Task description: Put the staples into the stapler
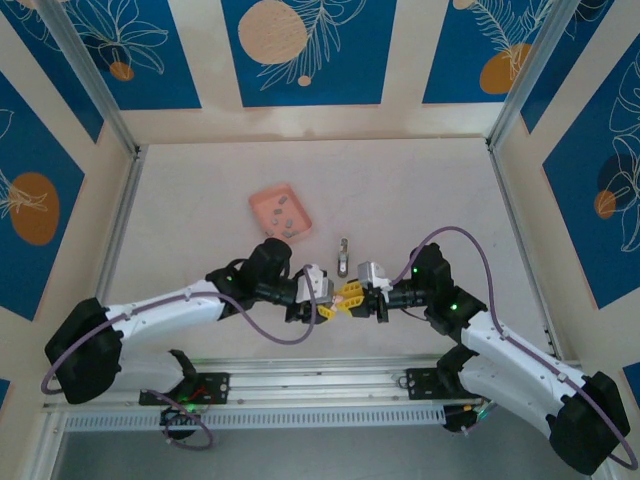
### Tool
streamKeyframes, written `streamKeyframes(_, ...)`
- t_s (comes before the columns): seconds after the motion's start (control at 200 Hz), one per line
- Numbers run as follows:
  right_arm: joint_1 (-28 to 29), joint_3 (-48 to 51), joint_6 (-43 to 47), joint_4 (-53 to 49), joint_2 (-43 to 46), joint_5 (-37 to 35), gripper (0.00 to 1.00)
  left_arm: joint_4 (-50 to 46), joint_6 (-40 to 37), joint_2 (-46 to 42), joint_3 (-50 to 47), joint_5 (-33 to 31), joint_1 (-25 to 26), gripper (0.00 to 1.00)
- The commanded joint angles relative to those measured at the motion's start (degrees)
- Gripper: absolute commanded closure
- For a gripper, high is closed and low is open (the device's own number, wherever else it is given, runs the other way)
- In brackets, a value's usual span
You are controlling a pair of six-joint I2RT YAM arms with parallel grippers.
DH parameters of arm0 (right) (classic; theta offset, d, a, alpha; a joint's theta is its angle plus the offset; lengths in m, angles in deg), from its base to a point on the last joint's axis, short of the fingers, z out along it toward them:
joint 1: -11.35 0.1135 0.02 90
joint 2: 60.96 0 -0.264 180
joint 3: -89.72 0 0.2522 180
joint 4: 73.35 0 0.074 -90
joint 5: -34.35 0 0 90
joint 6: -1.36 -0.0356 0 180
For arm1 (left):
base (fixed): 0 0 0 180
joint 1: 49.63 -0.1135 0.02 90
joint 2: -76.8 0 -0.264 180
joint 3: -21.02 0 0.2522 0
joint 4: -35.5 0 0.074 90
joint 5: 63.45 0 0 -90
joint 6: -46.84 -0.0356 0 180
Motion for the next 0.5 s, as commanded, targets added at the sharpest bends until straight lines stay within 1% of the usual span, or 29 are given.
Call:
streamKeyframes(0.0, -0.2, -1.8, 0.7, -0.7, 0.2, 0.9, 0.97, -0.2, -0.3, 0.0, 1.1, -2.9, 0.7, 0.67)
streamKeyframes(0.1, -0.4, -1.7, 1.1, -1.0, 0.4, -0.1, 0.95, 2.5, 2.2, -1.3, -0.5, -7.0, 0.8, 0.72)
streamKeyframes(0.155, -0.9, -1.8, 1.1, -0.8, 0.5, -0.7, 0.91, 4.6, 4.5, -2.2, -1.6, -10.2, 0.8, 0.74)
streamKeyframes(0.195, -1.3, -1.8, 0.6, -0.7, 0.5, -1.3, 0.85, 6.0, 7.1, -2.7, -2.4, -13.4, 0.8, 0.75)
streamKeyframes(0.26, -2.2, -1.9, -2.0, 0.1, 0.5, -3.3, 0.63, 6.3, 11.0, -3.1, -2.5, -20.0, 0.9, 0.75)
streamKeyframes(0.3, -3.0, -2.0, -4.3, 0.9, 0.3, -5.7, 0.54, 5.4, 13.5, -2.8, -2.1, -24.2, 0.8, 0.75)
streamKeyframes(0.39, -4.8, -2.4, -10.8, 1.7, 0.1, -10.9, 0.47, 3.7, 19.8, -1.6, -1.0, -32.5, 0.9, 0.75)
streamKeyframes(0.495, -7.0, -2.9, -18.7, 0.8, -0.6, -16.8, 0.42, 4.0, 27.2, 0.1, -0.7, -37.2, 0.8, 0.75)
